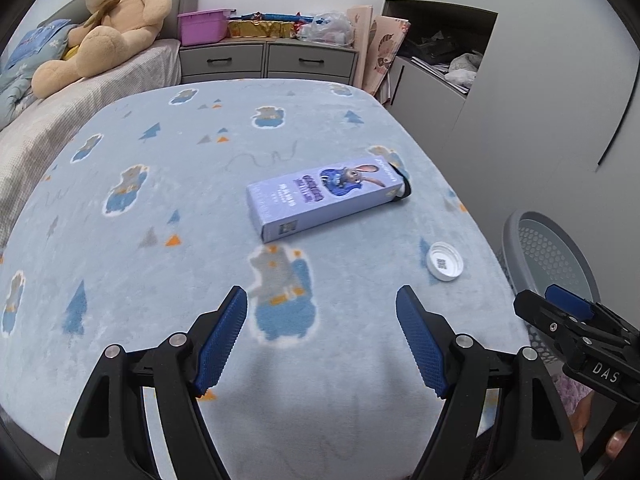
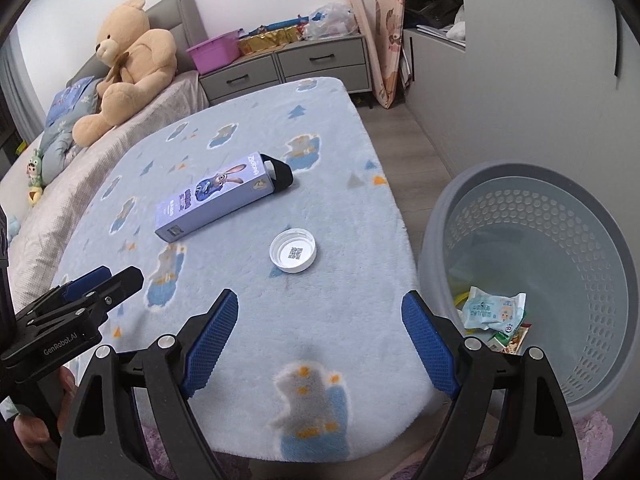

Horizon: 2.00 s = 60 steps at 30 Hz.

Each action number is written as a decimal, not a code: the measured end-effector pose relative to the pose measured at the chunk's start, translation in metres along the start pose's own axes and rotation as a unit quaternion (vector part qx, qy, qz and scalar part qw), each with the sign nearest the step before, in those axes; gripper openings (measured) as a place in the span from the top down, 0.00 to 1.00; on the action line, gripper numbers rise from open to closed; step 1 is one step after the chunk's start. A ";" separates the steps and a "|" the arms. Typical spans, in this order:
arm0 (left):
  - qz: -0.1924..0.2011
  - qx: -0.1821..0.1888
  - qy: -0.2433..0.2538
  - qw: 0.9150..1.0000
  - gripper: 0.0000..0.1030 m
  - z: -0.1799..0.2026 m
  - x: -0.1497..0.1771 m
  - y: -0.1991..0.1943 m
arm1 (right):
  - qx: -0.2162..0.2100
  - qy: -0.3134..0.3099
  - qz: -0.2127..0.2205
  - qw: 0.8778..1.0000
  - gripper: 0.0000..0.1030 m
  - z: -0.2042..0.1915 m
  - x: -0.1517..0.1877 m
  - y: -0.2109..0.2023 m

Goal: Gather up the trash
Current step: 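Move both tools back over the bed toward the white bottle cap, then close the right gripper on the white bottle cap and lift it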

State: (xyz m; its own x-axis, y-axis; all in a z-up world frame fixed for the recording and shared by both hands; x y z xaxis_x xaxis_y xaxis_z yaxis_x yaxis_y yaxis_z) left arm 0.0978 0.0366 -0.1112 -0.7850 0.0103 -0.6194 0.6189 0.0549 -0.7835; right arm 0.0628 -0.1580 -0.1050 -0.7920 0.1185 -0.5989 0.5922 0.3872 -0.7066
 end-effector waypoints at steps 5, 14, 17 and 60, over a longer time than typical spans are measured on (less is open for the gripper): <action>-0.002 -0.005 -0.006 1.000 0.28 -0.014 -0.002 0.009 | 0.001 -0.007 -0.015 1.000 0.20 -0.004 -0.001 0.018; 0.001 -0.012 -0.005 1.000 0.28 -0.025 -0.011 0.023 | 0.008 -0.017 -0.034 0.999 0.20 -0.004 -0.014 0.051; 0.000 -0.010 -0.005 1.000 0.28 -0.025 -0.015 0.029 | 0.015 -0.021 -0.045 0.999 0.20 -0.002 -0.016 0.065; 0.004 0.019 0.174 0.985 0.28 0.009 -0.058 0.087 | -0.005 0.002 -0.039 0.999 0.62 -0.001 -0.015 0.057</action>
State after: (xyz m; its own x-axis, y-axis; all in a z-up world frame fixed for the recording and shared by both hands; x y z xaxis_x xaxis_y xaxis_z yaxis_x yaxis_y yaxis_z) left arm 0.1974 0.0315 -0.1436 -0.7380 0.3519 -0.5758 0.6198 0.0159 -0.7846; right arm 0.1081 -0.1365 -0.1360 -0.8361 0.0914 -0.5409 0.5275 0.4046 -0.7470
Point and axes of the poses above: each gripper's, at about its wrist camera, not at the fingertips, and y roughly the way its jaws point, z to its right, x to its underside, the point moved 8 cm from there along y, roughly the way its jaws point, and after that the axes turned 14 degrees about -x, right-handed, at the moved point
